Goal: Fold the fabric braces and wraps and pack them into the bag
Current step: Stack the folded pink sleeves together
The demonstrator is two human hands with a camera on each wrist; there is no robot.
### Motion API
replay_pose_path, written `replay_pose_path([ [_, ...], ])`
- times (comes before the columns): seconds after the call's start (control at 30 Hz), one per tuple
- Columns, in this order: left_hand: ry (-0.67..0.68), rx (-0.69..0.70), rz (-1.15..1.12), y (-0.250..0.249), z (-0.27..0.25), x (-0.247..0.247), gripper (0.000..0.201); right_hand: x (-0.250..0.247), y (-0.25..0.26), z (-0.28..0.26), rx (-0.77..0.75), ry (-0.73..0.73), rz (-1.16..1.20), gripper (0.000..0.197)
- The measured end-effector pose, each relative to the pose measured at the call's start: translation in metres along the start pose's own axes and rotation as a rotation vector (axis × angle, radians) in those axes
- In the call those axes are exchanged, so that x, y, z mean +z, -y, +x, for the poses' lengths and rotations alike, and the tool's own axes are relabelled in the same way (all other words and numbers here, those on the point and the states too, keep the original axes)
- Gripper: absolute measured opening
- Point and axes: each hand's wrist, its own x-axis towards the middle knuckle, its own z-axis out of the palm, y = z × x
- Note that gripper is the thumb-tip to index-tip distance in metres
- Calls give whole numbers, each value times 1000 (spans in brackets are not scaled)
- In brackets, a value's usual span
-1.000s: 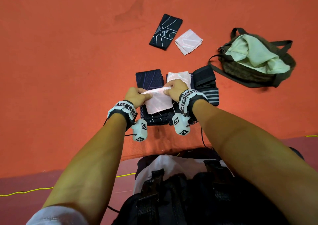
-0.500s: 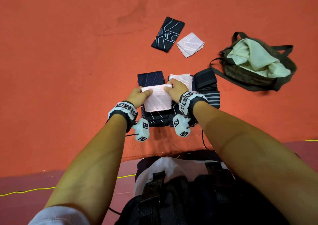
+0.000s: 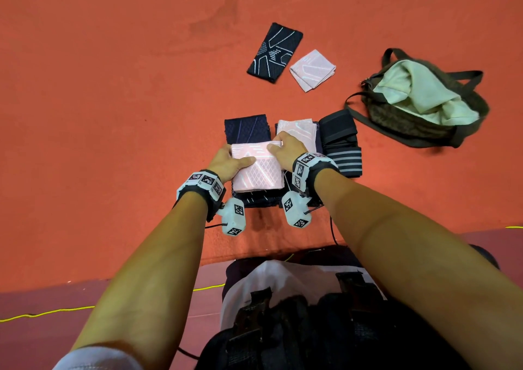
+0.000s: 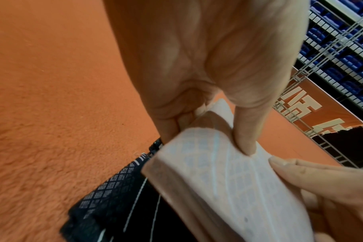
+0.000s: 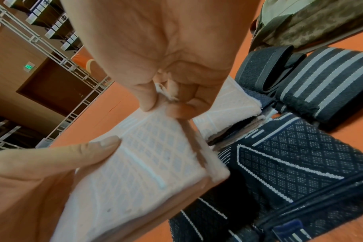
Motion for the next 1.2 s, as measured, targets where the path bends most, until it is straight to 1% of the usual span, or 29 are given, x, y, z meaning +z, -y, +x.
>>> replay_pose_path([
  [0.07, -22, 3, -18, 3, 2, 0, 49, 3, -1, 0, 24, 13, 44, 24],
  [0.13, -50, 1, -29, 9, 5, 1, 46, 5, -1, -1, 43, 47, 55, 32],
  [0.23, -72, -9, -33, 17, 11, 3, 43, 5, -3, -2, 22, 80, 4, 40],
  [0.33, -101, -28, -21, 29, 18, 3, 46, 9, -7, -1, 8, 84, -39, 45],
  [0.4, -122, -32, -5, 39, 24, 3, 50, 14, -10, -1, 6, 88, -76, 43],
  [0.47, -147, -26, 37, 48, 30, 3, 53, 20, -15, 0, -4, 93, -130, 33],
  [0.5, -158, -24, 63, 52, 32, 3, 51, 24, -17, 1, 0, 98, -156, 28],
  [0.57, -145, -32, 103, 60, 38, 3, 46, 31, -22, 5, 12, 104, -193, 24],
  [0.63, -112, -60, 155, 68, 46, 1, 46, 38, -27, 9, 23, 112, -207, 25],
  [0.7, -80, -99, 218, 75, 54, -2, 42, 42, -31, 14, 37, 137, -227, 28],
  [0.77, -46, -125, 265, 82, 59, -6, 37, 46, -35, 17, 57, 172, -253, 36],
  [0.9, -9, -160, 255, 97, 75, -13, 30, 57, -38, 28, 94, 240, -321, 48],
  [1.0, 33, -174, 195, 118, 94, -16, 27, 64, -40, 35, 89, 232, -365, 49],
  [1.1, 7, -150, 221, 109, 88, -15, 29, 69, -41, 38, 99, 198, -397, 42],
  [1.2, -78, -122, 217, 94, 80, -11, 35, 68, -41, 42, 91, 196, -405, 39],
])
